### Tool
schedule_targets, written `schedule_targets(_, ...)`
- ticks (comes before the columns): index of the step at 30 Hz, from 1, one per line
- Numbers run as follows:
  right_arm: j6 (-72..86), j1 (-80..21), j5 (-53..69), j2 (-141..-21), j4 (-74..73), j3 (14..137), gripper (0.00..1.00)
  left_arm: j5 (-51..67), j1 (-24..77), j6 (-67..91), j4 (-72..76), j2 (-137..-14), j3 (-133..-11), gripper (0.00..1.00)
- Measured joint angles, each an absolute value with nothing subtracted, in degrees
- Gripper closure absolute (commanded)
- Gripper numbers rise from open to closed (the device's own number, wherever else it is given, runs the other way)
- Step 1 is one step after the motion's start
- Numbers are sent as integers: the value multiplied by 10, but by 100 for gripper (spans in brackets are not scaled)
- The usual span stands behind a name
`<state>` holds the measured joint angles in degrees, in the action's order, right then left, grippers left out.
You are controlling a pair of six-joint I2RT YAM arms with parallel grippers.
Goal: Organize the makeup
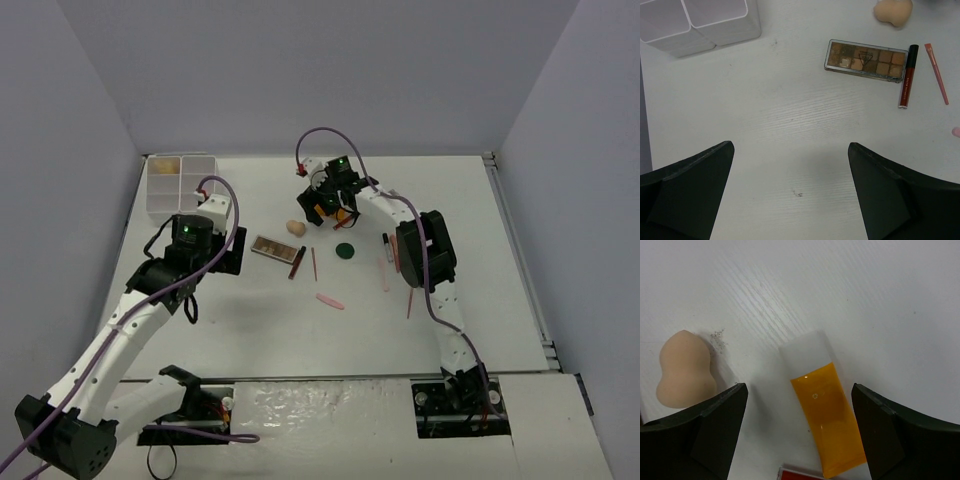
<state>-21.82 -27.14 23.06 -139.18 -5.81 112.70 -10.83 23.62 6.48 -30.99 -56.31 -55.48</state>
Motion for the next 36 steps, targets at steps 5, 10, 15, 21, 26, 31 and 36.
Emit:
schedule_targets(5, -231, -275, 217, -1405, -62, 1138, 25, -108, 236, 67, -310, -575, -555, 3)
schedule_targets(10, -243, -279, 208, -1406, -64, 1147, 42, -109, 236, 67, -310, -579, -555, 3)
schedule_targets(15, -246, -279, 206, -1412, -68, 1153, 61, -110, 236, 68, -310, -579, -555, 3)
schedule_targets(21, -248, -279, 204, -1416, -75, 1166, 73, -110, 236, 70, -310, -579, -555, 3)
schedule_targets(26, -250, -280, 204, -1418, -79, 1179, 81, -111, 236, 71, -310, -579, -555, 3)
schedule_targets(31, -256, -288, 201, -1411, -84, 1174, 84, -114, 235, 71, -311, -579, -555, 3)
schedule_targets(36, -267, -323, 192, -1324, -96, 1092, 84, -117, 232, 71, -311, -568, -555, 3)
